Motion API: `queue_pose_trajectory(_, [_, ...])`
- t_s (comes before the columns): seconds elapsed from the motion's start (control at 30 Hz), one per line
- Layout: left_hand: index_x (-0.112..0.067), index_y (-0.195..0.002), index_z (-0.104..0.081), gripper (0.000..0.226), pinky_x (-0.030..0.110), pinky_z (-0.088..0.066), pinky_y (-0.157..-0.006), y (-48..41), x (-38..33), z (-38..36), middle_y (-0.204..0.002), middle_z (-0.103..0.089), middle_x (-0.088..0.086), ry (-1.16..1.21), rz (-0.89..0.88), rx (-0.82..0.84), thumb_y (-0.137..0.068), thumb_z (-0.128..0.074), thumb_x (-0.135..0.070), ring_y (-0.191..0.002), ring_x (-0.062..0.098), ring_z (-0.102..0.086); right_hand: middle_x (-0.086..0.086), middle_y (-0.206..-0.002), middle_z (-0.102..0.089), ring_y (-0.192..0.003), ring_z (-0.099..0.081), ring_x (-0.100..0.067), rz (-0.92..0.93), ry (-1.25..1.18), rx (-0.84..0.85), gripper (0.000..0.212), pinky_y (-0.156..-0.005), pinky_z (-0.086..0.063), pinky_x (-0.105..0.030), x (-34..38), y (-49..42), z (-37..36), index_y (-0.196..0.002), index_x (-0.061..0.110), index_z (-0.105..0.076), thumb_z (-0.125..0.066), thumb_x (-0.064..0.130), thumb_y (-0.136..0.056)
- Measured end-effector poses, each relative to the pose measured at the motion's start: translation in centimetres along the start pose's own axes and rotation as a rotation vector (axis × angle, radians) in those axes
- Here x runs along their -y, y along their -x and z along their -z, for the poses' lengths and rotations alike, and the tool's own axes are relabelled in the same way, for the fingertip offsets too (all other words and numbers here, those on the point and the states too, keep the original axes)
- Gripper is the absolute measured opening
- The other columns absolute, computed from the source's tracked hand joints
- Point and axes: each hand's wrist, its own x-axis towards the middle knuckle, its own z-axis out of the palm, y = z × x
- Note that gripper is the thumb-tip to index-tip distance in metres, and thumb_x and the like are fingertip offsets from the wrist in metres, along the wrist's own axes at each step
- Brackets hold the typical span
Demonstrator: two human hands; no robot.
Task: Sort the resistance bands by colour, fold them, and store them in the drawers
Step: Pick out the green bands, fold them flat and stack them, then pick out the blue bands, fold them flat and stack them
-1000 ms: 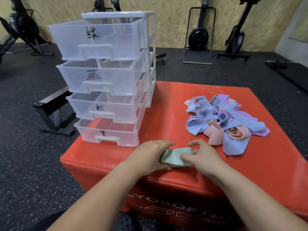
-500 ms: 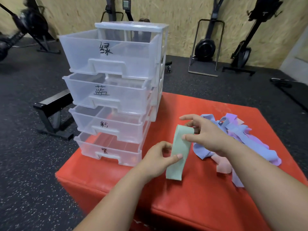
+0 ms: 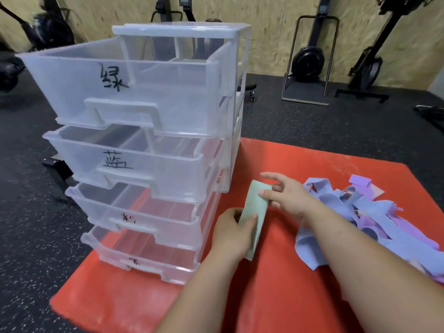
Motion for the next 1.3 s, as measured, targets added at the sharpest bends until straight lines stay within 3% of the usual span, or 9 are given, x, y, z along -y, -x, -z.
queue_pose_trajectory(0.17, [-0.032, -0.120, -0.066, 0.040, 0.047, -0.058, -0.084, -1.6, 1.1, -1.2, -0.104, -0.073, -0.006, -0.326, -0.142, -0.037, -0.089, -0.044, -0.042, -0.091, 0.026, -0.070, -0.011, -0.117, -0.067, -0.100, -0.068, -0.019, 0.050, 0.163, -0.053, 0.054, -0.084, -0.059, -0.031, -2.4, -3.4, 0.2, -0.136, 0.026, -0.063, -0.079, 0.007, -0.088])
queue_pose_trajectory(0.3, [-0.021, -0.146, -0.054, 0.050, 0.042, -0.041, -0.107, -1.9, 1.3, -2.6, -0.138, -0.059, 0.007, -0.568, -0.129, -0.119, -0.098, -0.046, -0.034, -0.124, 0.032, -0.052, 0.013, -0.124, -0.070, -0.110, -0.066, -0.015, 0.125, 0.312, -0.087, 0.053, -0.100, -0.054, -0.033, -3.7, -4.2, -0.2, -0.128, 0.035, -0.067, -0.083, 0.030, -0.077])
queue_pose_trajectory(0.4, [-0.022, -0.163, -0.032, 0.063, 0.042, -0.036, -0.115, -1.6, 0.7, -2.8, -0.157, -0.049, 0.001, -0.485, -0.115, -0.131, -0.102, -0.050, -0.027, -0.139, 0.031, -0.046, 0.012, -0.113, -0.071, -0.098, -0.064, -0.011, 0.126, 0.295, -0.092, 0.046, -0.096, -0.054, -0.033, -3.2, -4.8, 0.0, -0.125, 0.031, -0.070, -0.085, 0.021, -0.083])
queue_pose_trajectory(0.5, [-0.030, -0.161, -0.033, 0.061, 0.043, -0.041, -0.112, -1.5, 1.0, -2.7, -0.152, -0.053, -0.002, -0.455, -0.178, -0.149, -0.103, -0.048, -0.026, -0.134, 0.029, -0.051, 0.010, -0.112, -0.071, -0.089, -0.064, -0.007, 0.149, 0.391, -0.051, 0.044, -0.090, -0.051, -0.028, -2.9, -5.0, -0.2, -0.127, 0.026, -0.069, -0.083, 0.019, -0.086])
queue_pose_trajectory(0.67, [-0.037, -0.143, -0.056, 0.047, 0.043, -0.050, -0.101, -1.6, 2.2, -2.3, -0.133, -0.060, -0.005, -0.381, -0.265, -0.173, -0.098, -0.056, -0.023, -0.118, 0.023, -0.058, -0.002, -0.127, -0.064, -0.121, -0.054, -0.026, 0.190, 0.855, -0.136, 0.045, -0.097, -0.041, -0.032, -3.3, -4.3, -1.1, -0.140, 0.032, -0.060, -0.067, 0.042, -0.097])
queue_pose_trajectory(0.77, [-0.032, -0.142, -0.061, 0.044, 0.041, -0.050, -0.101, -1.3, 2.2, -1.8, -0.133, -0.061, -0.004, -0.395, -0.294, -0.161, -0.098, -0.056, -0.025, -0.117, 0.022, -0.058, -0.006, -0.129, -0.062, -0.121, -0.058, -0.026, 0.138, 0.866, -0.125, 0.046, -0.090, -0.039, -0.029, -2.5, -3.9, -1.3, -0.144, 0.034, -0.058, -0.063, 0.044, -0.099])
queue_pose_trajectory(0.9, [-0.030, -0.139, -0.062, 0.041, 0.040, -0.051, -0.102, -0.8, 1.8, -1.5, -0.135, -0.060, -0.002, -0.398, -0.307, -0.139, -0.099, -0.055, -0.033, -0.119, 0.023, -0.058, -0.013, -0.136, -0.057, -0.128, -0.056, -0.030, 0.103, 0.881, -0.099, 0.053, -0.105, -0.043, -0.034, -1.3, -3.3, -1.0, -0.154, 0.031, -0.047, -0.055, 0.045, -0.104])
queue_pose_trajectory(1.1, [-0.026, -0.145, -0.058, 0.048, 0.038, -0.048, -0.105, 0.6, 0.4, -0.6, -0.147, -0.056, -0.001, -0.444, -0.351, -0.169, -0.098, -0.061, -0.030, -0.128, 0.026, -0.054, -0.008, -0.146, -0.054, -0.137, -0.051, -0.027, 0.136, 0.971, -0.077, 0.052, -0.115, -0.036, -0.034, 0.0, 1.4, 0.1, -0.150, 0.027, -0.053, -0.057, 0.048, -0.103])
queue_pose_trajectory(1.3, [-0.021, -0.140, -0.062, 0.052, 0.050, -0.045, -0.113, 3.7, -0.6, -0.7, -0.144, -0.058, 0.009, -0.598, -0.532, -0.218, -0.090, -0.071, -0.027, -0.136, 0.035, -0.048, -0.001, -0.150, -0.052, -0.141, -0.046, -0.026, 0.242, 1.195, -0.186, 0.060, -0.113, -0.043, -0.044, -1.1, 10.8, 2.6, -0.148, 0.026, -0.055, -0.061, 0.055, -0.095])
